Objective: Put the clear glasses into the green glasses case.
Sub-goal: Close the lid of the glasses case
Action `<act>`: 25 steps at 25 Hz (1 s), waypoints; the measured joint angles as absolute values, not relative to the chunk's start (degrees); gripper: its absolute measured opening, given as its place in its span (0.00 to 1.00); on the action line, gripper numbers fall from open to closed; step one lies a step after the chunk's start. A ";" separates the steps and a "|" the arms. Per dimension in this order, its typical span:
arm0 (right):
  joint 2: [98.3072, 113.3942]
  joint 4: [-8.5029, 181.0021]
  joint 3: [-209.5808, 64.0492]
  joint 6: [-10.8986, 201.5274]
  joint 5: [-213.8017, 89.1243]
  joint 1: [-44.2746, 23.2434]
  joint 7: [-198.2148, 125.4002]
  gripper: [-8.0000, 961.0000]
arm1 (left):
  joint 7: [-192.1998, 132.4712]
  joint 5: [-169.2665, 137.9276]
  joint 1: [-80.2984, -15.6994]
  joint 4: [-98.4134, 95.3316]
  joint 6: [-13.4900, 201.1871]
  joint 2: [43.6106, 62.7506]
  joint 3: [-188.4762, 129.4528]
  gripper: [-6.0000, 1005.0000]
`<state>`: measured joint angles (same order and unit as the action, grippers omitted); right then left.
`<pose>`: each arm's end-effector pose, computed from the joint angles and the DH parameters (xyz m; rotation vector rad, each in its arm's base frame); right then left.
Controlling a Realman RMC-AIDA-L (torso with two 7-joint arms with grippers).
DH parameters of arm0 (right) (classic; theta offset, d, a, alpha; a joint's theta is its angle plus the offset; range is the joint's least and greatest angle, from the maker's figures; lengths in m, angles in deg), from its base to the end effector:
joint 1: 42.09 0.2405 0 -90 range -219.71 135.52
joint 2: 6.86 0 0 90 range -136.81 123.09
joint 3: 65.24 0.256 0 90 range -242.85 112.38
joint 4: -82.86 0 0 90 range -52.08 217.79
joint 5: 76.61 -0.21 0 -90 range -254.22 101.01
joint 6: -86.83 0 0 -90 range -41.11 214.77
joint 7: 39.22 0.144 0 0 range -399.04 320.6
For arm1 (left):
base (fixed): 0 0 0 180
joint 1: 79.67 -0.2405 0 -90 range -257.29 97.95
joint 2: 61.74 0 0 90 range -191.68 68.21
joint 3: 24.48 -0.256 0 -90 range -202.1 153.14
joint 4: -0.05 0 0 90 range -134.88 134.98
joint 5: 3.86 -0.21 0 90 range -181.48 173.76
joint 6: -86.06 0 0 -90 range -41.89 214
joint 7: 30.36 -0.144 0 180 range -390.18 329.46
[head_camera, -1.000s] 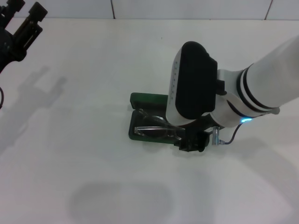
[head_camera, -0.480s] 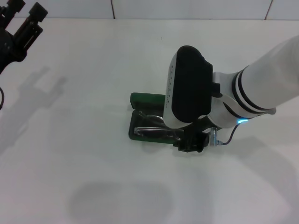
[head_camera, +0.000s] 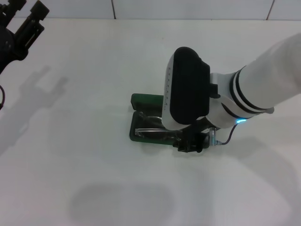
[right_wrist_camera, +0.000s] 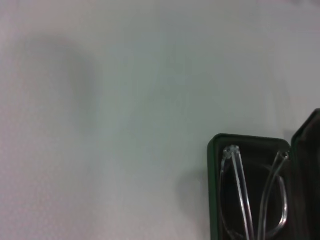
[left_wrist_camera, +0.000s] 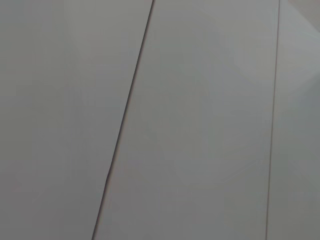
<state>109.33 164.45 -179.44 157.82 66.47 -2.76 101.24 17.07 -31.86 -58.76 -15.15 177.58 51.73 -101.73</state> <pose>0.1032 0.3222 -0.0912 -2.8342 -0.0663 -0.5638 -0.2844 0.3091 0.0479 -1.8823 -0.4345 -1.3526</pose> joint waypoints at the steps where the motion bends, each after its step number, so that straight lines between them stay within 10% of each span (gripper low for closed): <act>1: 109.33 164.33 -179.48 157.82 66.42 -2.64 101.24 0.45 | 17.02 -31.82 -58.74 -15.15 177.58 51.73 -101.73 0.70; 25: 109.33 164.49 -180.31 158.22 66.25 -1.96 101.14 0.45 | 16.84 -31.36 -58.66 -15.15 177.34 51.37 -101.64 0.70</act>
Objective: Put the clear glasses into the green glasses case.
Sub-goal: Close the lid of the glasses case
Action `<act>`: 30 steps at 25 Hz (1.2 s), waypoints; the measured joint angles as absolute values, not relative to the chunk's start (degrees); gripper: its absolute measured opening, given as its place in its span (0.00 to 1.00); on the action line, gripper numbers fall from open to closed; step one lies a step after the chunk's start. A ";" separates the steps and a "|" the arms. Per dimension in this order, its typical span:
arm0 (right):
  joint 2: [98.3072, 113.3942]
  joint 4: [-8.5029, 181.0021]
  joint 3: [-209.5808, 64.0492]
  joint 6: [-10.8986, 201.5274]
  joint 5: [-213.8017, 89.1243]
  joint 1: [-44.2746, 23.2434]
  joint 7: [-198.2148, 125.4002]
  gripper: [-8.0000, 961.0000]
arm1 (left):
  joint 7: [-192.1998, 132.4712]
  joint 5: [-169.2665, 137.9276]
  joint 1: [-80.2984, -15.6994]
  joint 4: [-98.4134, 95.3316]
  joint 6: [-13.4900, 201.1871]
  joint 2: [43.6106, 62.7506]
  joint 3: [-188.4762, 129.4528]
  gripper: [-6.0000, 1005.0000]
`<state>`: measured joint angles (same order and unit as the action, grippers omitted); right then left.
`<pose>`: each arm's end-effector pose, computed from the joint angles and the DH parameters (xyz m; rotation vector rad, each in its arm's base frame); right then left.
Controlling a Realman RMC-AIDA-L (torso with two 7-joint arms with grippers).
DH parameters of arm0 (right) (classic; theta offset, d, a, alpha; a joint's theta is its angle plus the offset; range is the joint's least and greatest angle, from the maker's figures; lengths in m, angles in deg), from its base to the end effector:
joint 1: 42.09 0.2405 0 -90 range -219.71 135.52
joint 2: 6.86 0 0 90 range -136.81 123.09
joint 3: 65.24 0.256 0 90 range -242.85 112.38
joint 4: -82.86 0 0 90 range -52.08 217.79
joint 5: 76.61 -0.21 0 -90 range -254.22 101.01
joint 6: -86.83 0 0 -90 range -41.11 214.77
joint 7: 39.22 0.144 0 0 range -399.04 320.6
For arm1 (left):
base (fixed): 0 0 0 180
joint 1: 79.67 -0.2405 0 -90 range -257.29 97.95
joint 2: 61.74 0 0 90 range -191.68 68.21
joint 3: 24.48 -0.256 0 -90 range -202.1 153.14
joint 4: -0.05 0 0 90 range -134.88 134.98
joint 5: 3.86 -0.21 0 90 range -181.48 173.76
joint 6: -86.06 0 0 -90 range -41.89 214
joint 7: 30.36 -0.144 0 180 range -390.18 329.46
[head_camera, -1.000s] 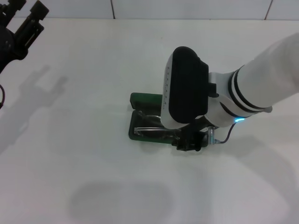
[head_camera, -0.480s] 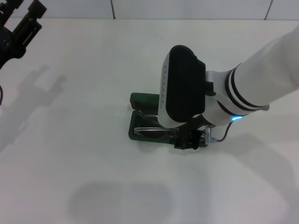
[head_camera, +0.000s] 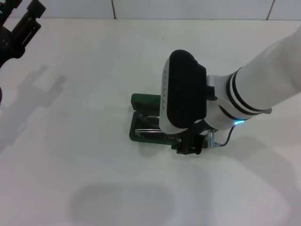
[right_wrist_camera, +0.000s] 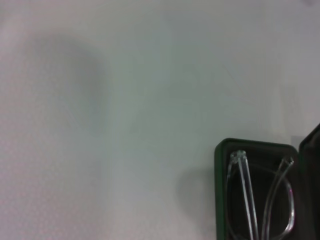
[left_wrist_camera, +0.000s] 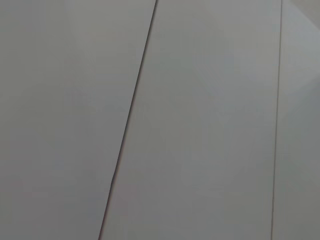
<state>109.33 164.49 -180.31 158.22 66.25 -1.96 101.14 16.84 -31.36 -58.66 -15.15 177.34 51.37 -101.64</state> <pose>0.0998 0.3197 -0.0937 -2.8440 -0.0993 -0.5782 -0.2858 0.3109 0.0515 -1.8730 -0.4274 -1.3443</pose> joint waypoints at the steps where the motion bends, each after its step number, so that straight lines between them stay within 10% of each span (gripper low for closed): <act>1: 109.33 164.33 -180.41 158.22 66.19 -1.90 101.14 0.45 | 16.84 -31.36 -58.66 -15.15 177.34 51.38 -101.64 0.70; 13: 109.09 167.41 -179.92 158.34 66.21 -3.82 101.06 0.45 | 16.86 -31.37 -58.66 -15.15 177.36 51.63 -101.65 0.70; 30: 109.04 169.63 -149.99 163.62 26.89 -24.74 55.32 0.45 | 15.74 -31.63 -59.44 -15.13 177.74 52.14 -100.67 0.70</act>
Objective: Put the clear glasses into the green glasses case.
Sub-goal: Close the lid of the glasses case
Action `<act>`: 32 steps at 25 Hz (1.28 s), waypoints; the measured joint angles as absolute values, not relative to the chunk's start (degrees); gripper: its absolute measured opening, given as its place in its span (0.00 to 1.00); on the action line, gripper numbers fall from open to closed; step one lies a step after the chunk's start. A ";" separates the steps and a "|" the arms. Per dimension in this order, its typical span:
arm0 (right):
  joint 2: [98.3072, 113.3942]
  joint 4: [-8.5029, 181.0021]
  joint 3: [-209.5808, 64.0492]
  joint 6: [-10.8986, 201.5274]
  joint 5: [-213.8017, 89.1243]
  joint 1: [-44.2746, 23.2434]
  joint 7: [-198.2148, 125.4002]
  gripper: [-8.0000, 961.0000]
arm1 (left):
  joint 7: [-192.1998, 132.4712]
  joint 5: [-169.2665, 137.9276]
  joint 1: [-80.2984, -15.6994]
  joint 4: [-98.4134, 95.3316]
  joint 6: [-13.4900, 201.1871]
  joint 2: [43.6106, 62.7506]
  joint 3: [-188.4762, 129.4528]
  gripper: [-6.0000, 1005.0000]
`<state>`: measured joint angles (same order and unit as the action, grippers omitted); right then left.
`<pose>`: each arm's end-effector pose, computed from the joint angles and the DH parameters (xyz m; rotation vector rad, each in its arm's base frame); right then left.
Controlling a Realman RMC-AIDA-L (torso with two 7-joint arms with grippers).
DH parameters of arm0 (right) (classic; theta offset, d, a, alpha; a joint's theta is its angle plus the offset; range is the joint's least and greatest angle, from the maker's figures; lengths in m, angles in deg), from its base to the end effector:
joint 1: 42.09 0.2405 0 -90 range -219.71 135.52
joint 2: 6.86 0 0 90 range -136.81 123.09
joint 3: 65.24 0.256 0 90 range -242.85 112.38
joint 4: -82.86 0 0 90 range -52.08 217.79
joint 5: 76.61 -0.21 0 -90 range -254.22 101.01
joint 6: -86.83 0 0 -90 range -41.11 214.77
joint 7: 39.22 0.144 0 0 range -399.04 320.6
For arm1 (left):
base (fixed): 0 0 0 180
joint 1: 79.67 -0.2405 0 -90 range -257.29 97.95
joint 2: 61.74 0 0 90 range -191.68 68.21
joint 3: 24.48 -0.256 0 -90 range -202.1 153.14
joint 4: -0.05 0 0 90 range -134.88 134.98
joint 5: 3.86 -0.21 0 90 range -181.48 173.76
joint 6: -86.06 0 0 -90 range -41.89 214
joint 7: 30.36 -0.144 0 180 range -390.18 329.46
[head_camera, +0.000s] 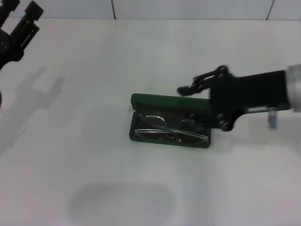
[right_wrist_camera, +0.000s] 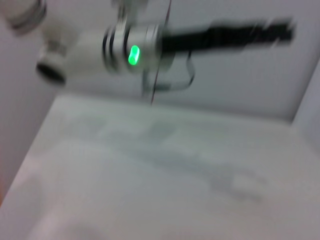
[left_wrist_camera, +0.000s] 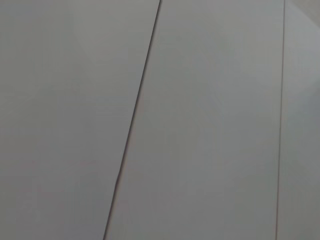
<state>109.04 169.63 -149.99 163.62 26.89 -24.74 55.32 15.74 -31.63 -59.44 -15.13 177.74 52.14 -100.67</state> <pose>0.1370 0.3070 0.0061 -2.8611 -0.1622 0.3779 -0.2878 0.3061 0.0490 -1.8506 -0.4233 -1.3404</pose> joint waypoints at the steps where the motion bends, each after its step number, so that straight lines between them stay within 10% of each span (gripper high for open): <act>1: 108.94 165.16 -147.27 164.62 21.67 -25.15 49.66 0.45 | 15.70 -31.70 -59.45 -15.12 177.74 52.28 -100.67 0.70; 12: 106.29 111.52 -114.50 183.15 5.26 -16.03 13.70 0.45 | 13.54 -37.42 -57.15 -15.01 173.98 54.29 -101.32 0.70; 18: 109.17 107.21 -100.16 181.70 3.61 -18.92 4.55 0.45 | 22.43 -51.00 -49.11 -15.21 161.01 54.34 -101.38 0.70; 32: 109.05 99.86 -99.43 176.05 -4.63 -17.74 -2.14 0.44 | 50.20 -81.32 -36.60 -23.28 136.26 58.27 -102.90 0.70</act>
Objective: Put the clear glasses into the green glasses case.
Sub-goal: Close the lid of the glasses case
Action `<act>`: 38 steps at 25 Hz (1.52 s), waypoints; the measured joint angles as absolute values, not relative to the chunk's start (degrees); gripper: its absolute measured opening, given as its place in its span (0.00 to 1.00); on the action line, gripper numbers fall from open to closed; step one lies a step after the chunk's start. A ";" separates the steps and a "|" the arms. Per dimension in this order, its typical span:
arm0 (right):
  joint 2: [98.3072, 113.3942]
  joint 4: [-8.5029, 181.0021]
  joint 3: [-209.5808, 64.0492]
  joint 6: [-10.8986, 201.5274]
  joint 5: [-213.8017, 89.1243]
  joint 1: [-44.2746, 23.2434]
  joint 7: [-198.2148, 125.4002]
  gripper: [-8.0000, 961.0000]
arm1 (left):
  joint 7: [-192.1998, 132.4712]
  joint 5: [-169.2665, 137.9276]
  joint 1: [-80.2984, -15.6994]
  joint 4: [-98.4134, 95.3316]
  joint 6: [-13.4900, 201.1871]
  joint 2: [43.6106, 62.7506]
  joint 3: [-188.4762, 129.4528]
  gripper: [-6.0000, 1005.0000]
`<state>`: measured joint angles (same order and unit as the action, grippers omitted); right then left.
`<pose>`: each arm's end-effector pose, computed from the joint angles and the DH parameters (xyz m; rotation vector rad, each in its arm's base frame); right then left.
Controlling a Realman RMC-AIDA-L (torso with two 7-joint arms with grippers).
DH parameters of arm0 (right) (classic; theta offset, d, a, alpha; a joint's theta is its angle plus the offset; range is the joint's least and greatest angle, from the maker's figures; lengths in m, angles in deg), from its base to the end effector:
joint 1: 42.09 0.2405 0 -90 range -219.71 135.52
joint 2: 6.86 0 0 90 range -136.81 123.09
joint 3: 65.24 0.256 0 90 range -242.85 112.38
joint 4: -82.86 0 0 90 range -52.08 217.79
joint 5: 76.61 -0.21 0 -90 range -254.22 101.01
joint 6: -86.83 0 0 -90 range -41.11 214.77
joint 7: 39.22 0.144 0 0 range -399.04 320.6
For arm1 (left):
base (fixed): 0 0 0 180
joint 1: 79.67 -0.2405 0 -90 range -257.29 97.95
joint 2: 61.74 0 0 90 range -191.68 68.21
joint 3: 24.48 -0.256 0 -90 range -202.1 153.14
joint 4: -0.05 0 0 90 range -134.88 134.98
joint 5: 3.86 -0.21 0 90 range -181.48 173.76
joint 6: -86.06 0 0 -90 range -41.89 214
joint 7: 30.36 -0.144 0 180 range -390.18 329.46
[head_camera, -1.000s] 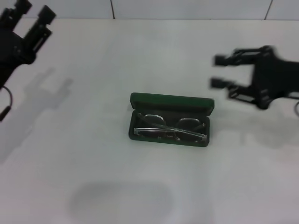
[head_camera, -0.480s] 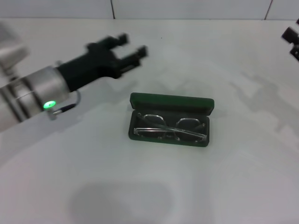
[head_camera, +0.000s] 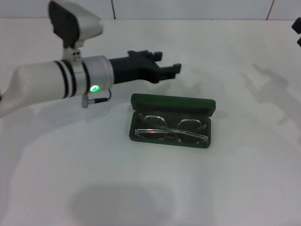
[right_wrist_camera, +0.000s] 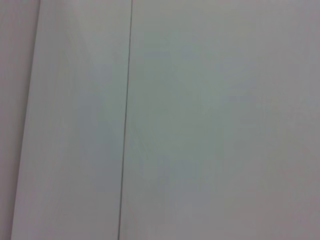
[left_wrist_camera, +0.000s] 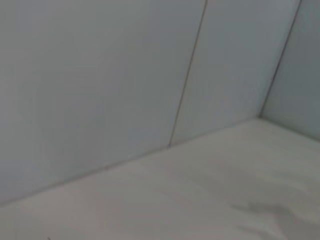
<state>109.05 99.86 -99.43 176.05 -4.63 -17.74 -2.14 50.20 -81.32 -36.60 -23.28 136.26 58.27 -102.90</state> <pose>0.2981 0.3237 0.0544 -1.9127 0.2159 1.0321 -0.1936 0.4007 -0.0885 -2.5640 -0.7266 -0.5914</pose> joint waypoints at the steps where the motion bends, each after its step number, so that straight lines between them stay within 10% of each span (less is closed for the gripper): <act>1: 109.07 99.72 -99.44 175.92 -4.61 -17.65 -2.20 0.44 | 52.36 -81.78 -35.93 -23.31 135.87 58.17 -104.81 0.70; 38: 108.98 98.82 -99.42 173.40 -4.37 -13.43 -2.59 0.45 | 46.64 -80.13 -46.19 -33.16 141.68 57.88 -111.76 0.70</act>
